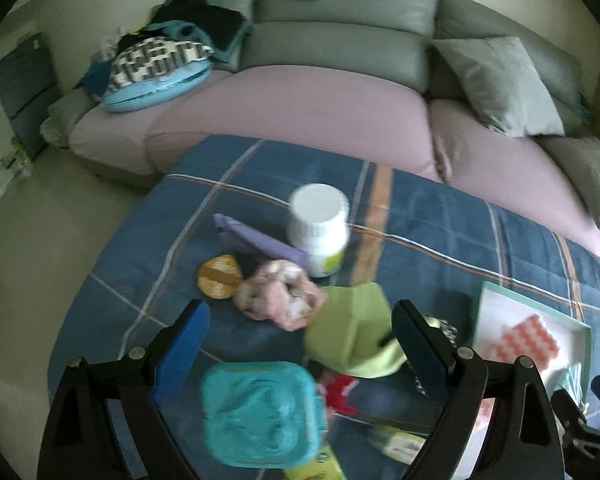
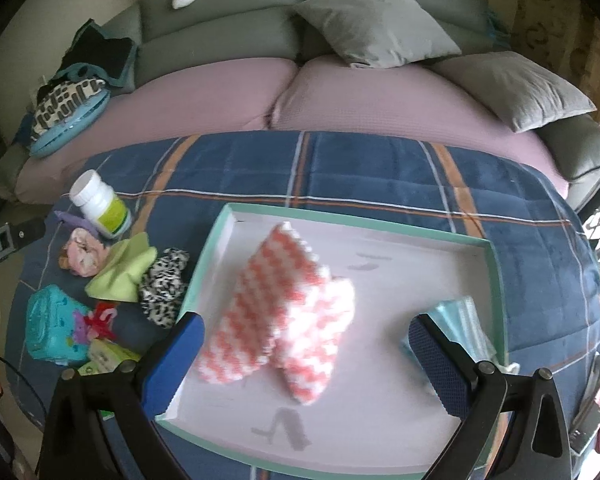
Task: Organize soft objects
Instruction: 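Move both grippers back from the tray toward the pile of soft items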
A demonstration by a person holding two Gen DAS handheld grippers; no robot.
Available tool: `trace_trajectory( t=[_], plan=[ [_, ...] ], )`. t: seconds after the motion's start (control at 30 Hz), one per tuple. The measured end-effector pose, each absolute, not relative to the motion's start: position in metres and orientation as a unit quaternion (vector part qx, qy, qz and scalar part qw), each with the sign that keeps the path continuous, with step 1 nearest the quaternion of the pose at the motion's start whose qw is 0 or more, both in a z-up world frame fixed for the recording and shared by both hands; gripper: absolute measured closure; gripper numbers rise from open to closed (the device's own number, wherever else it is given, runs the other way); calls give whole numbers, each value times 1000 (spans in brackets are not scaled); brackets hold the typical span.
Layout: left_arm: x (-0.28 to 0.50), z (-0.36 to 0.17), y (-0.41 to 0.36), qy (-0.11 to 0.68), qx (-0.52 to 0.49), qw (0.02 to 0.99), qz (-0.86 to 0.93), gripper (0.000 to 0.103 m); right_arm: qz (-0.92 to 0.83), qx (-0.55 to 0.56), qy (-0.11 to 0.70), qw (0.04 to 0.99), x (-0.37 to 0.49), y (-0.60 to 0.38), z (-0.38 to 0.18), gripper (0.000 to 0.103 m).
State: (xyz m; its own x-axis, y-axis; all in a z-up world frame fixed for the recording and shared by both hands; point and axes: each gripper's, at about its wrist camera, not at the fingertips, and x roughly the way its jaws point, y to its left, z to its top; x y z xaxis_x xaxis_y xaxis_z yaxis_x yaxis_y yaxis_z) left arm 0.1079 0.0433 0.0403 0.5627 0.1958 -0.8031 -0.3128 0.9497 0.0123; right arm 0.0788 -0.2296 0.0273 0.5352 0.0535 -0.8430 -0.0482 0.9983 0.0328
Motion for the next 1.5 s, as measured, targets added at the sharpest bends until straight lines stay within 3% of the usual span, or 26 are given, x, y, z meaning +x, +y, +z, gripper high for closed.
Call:
trace_trajectory(
  t=[1.0,1.5],
  plan=[
    [116,26,145,472,-138,854,170,10,133,7,476,869,100,-154,12,0],
    [139,-11,164,523,-155,831,109,10,215,3,489,845,113,-103,4,0]
  ],
)
